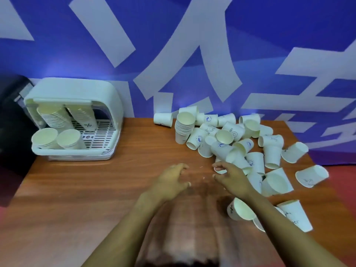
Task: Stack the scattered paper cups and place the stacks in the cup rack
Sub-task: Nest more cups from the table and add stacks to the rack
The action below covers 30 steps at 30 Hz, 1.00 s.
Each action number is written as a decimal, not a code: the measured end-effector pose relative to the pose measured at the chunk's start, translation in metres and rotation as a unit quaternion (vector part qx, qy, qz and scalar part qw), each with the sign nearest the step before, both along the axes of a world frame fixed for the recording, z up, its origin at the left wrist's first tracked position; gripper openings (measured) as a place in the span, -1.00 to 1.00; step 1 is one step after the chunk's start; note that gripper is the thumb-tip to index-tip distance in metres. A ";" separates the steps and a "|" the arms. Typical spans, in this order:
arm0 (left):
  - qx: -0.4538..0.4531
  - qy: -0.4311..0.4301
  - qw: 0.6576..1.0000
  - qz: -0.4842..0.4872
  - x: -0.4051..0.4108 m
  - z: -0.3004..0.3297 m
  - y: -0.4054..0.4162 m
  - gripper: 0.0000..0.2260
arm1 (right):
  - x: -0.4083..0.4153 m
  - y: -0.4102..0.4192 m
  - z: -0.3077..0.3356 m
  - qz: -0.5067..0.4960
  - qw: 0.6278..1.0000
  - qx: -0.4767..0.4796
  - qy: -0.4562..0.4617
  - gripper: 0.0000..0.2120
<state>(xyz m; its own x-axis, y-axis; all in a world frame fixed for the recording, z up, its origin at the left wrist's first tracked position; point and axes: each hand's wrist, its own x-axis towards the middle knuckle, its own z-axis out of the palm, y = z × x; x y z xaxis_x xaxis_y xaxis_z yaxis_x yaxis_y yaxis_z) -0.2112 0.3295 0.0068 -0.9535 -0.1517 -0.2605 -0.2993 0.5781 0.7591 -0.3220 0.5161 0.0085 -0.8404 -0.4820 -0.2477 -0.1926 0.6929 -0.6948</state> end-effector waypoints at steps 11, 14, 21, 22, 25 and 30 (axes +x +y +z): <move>-0.078 -0.051 0.986 -0.140 -0.049 -0.025 0.147 -0.24 | -0.067 0.135 -0.022 0.135 0.954 0.244 0.107 -0.47; -0.127 -0.042 0.976 -0.171 -0.061 -0.028 0.171 -0.20 | -0.074 0.143 -0.042 0.214 0.903 0.327 0.178 -0.35; -0.217 -0.084 0.959 -0.164 -0.074 -0.044 0.196 -0.23 | -0.091 0.140 -0.058 0.332 0.840 0.364 0.228 -0.22; -0.215 -0.094 0.959 -0.159 -0.075 -0.045 0.197 -0.25 | -0.093 0.141 -0.062 0.334 0.838 0.367 0.228 -0.21; -0.221 -0.113 0.956 -0.157 -0.079 -0.047 0.198 -0.33 | -0.100 0.143 -0.071 0.336 0.843 0.349 0.233 -0.22; -0.222 -0.130 0.953 -0.161 -0.079 -0.050 0.201 -0.27 | -0.103 0.143 -0.067 0.330 0.856 0.328 0.225 -0.26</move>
<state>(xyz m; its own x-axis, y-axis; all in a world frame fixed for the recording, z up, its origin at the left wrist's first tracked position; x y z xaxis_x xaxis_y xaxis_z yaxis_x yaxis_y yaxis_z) -0.2901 0.5302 -0.0428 -0.8816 -0.0125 -0.4719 -0.1964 0.9187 0.3426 -0.4251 0.6592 -0.0587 -0.5211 -0.7689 -0.3704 -0.8377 0.5439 0.0496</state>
